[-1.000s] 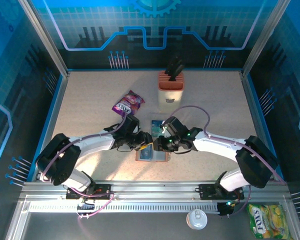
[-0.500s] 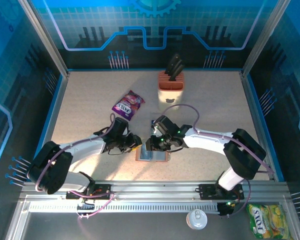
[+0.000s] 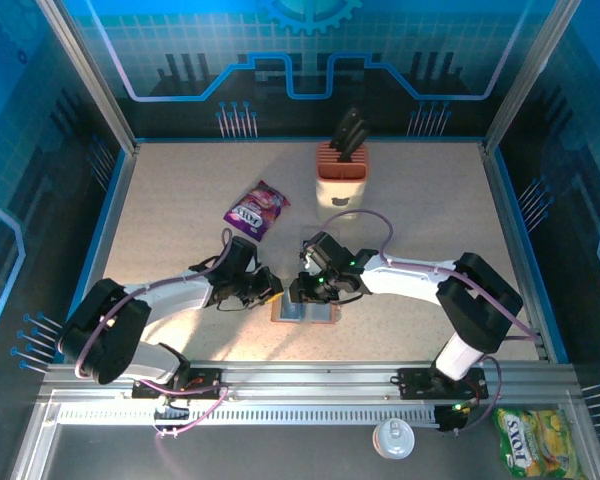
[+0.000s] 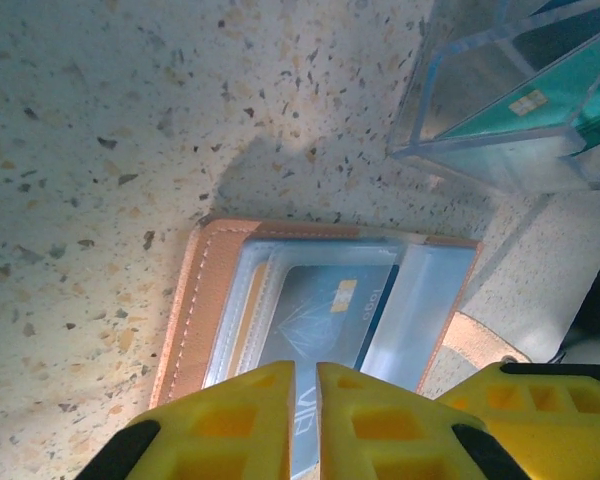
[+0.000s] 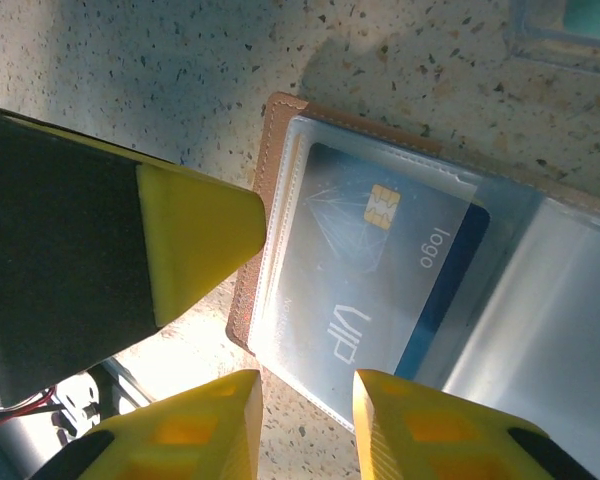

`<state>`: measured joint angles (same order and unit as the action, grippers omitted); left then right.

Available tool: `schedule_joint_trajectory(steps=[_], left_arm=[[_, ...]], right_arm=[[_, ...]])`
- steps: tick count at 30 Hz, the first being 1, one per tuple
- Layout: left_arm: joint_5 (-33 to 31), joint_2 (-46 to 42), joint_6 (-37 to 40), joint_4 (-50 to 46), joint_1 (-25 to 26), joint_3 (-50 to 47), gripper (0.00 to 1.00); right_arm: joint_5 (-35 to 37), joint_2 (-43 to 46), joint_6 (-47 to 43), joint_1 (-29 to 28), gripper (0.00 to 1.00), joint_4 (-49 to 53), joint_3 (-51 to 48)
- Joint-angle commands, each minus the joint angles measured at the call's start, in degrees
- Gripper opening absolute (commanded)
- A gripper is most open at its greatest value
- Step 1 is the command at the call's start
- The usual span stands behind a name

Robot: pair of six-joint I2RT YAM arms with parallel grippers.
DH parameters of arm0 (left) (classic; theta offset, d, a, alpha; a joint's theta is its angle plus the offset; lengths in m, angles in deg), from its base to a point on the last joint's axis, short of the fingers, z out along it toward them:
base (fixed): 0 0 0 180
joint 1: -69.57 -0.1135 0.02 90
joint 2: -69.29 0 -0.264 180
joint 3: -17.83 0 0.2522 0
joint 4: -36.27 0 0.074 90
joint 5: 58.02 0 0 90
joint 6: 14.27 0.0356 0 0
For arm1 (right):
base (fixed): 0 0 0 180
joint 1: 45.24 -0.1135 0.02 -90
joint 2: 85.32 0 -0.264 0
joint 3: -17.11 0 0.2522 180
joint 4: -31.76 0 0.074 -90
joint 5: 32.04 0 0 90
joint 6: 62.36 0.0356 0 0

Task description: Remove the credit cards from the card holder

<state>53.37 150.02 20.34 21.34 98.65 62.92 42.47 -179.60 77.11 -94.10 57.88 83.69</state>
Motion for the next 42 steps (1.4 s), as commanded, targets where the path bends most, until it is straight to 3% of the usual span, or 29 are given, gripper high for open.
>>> schedule_joint_trajectory(steps=[1,18,42], left_arm=[[1.9,0.4,0.1,-1.0,-0.3,0.0,0.14],[2.2,-2.2,4.7,-10.6,-0.3,2.1,0.14],[5.2,1.7,5.7,-6.1,-0.3,3.3,0.09]], right_arm=[[-0.6,-1.3,0.7,-0.8,0.31,-1.0,-0.9],[-2.4,-2.5,3.6,-0.5,0.31,-2.0,-0.9],[-0.8,-2.9,4.2,-0.3,0.31,-4.4,-2.1]])
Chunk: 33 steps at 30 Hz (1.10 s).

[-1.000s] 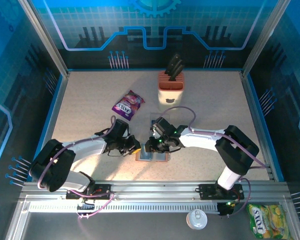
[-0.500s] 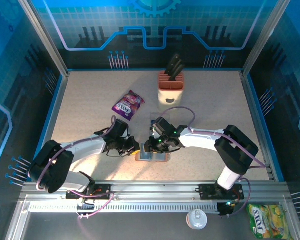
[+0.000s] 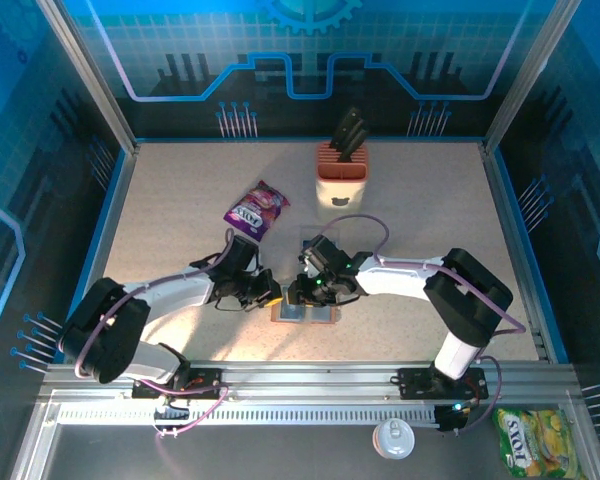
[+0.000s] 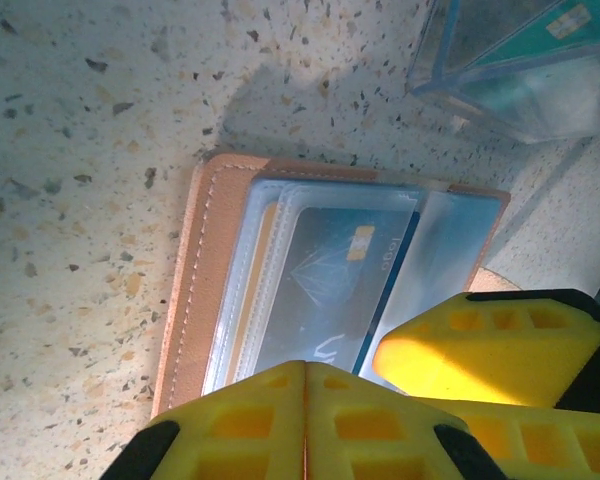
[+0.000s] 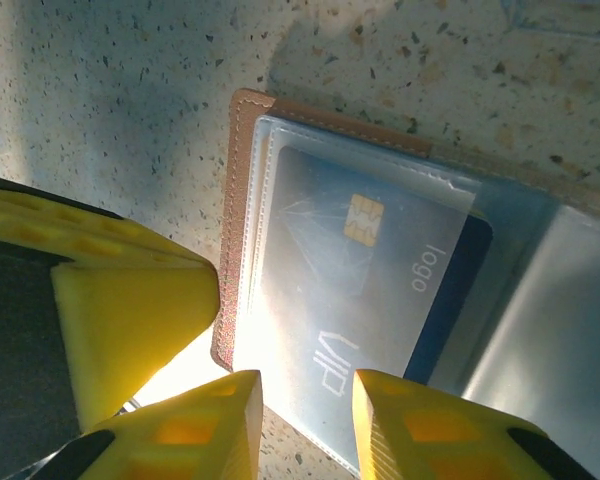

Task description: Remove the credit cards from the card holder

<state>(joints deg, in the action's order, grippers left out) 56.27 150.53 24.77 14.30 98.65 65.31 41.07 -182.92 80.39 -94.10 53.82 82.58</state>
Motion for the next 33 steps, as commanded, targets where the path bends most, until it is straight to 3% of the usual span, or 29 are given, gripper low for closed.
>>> schedule_joint_trajectory(steps=[1,33], left_arm=[[2.6,1.5,1.0,1.5,-0.3,0.6,0.08],[1.2,3.6,1.2,1.7,-0.2,-2.7,0.07]], right_arm=[[0.9,0.6,0.9,-0.3,0.31,-0.3,-1.0],[4.4,2.8,-1.4,0.5,0.30,4.3,-2.7]])
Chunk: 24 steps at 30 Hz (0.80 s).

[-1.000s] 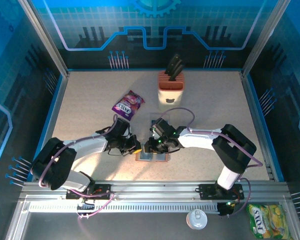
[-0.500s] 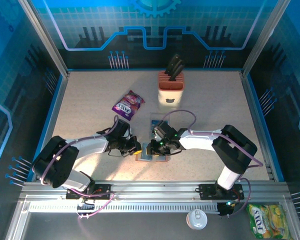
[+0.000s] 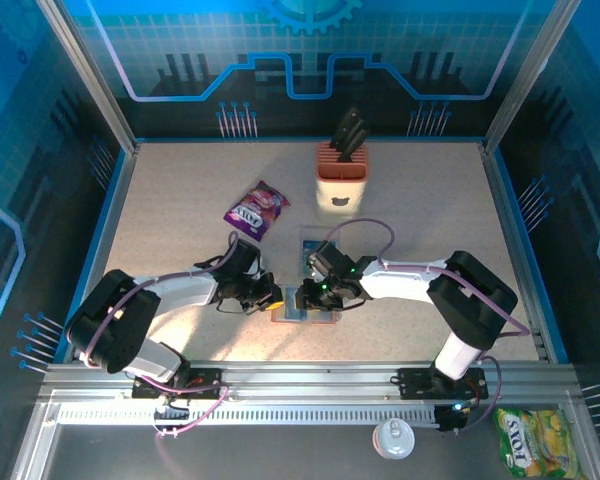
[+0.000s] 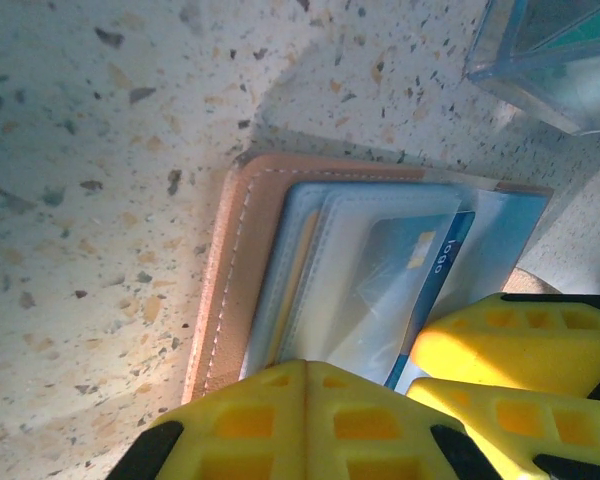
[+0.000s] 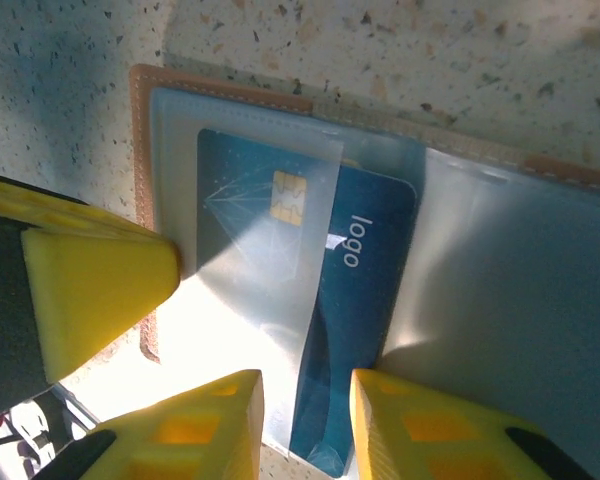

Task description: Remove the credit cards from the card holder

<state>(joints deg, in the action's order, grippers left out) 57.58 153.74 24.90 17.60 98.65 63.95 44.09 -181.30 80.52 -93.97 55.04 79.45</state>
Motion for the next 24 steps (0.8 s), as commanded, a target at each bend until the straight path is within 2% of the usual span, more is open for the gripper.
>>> schedule_joint_trajectory(steps=[1,24], left_arm=[[-0.2,0.5,1.1,-1.6,-0.2,-1.2,0.07],[1.0,-1.1,0.1,-2.0,0.5,1.6,0.07]], right_arm=[[1.4,1.2,-1.6,0.4,0.30,3.4,0.7],[1.5,2.9,-2.8,0.7,0.30,4.7,1.4]])
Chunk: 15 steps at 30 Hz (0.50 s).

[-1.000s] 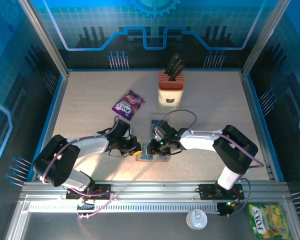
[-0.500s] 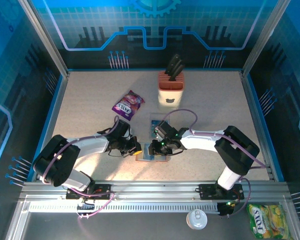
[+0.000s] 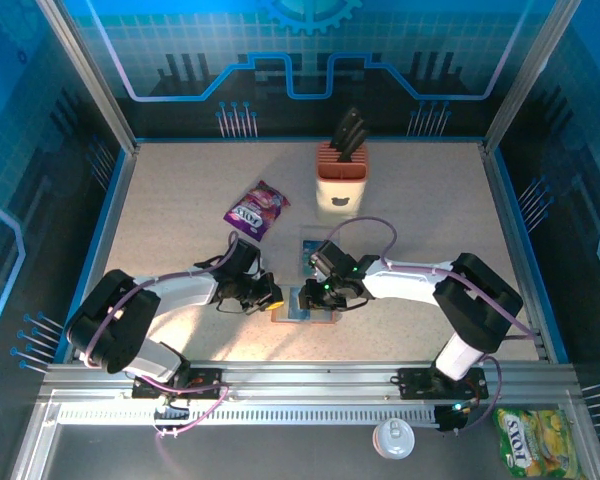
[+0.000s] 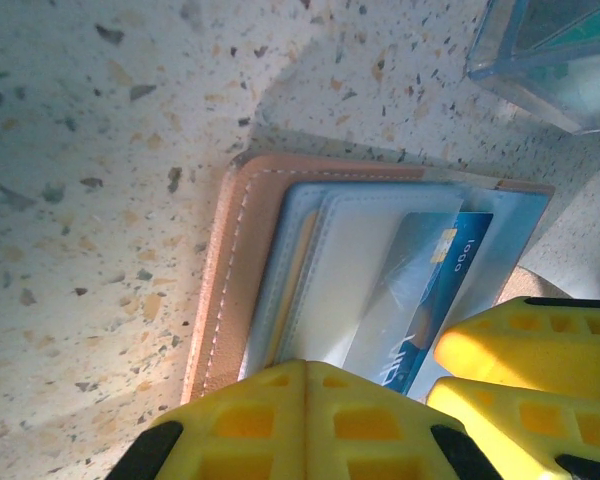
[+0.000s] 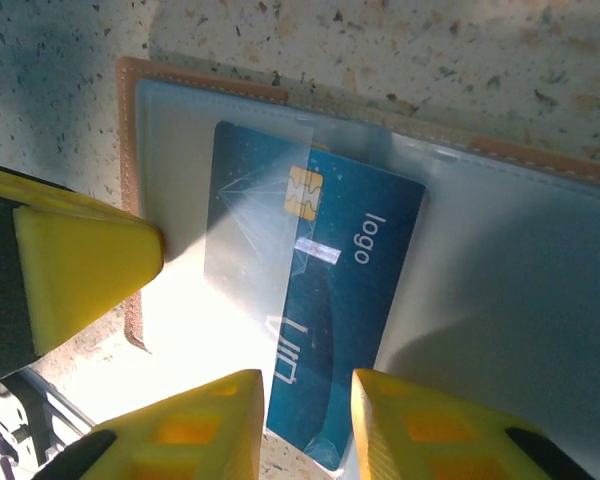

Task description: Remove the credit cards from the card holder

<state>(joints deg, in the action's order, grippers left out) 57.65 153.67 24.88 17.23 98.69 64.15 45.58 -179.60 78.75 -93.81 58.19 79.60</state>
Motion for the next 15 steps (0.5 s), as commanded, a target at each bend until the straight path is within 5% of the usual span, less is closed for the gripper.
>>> schedule_joint_trajectory(steps=[1,15], left_arm=[[0.9,-1.3,0.1,-1.7,0.5,1.7,0.07],[0.1,1.2,-0.4,-2.0,3.8,3.9,0.07]], right_arm=[[-0.1,1.3,-1.0,0.6,0.30,1.6,1.2],[-0.4,2.4,-1.1,1.6,0.31,1.4,0.2]])
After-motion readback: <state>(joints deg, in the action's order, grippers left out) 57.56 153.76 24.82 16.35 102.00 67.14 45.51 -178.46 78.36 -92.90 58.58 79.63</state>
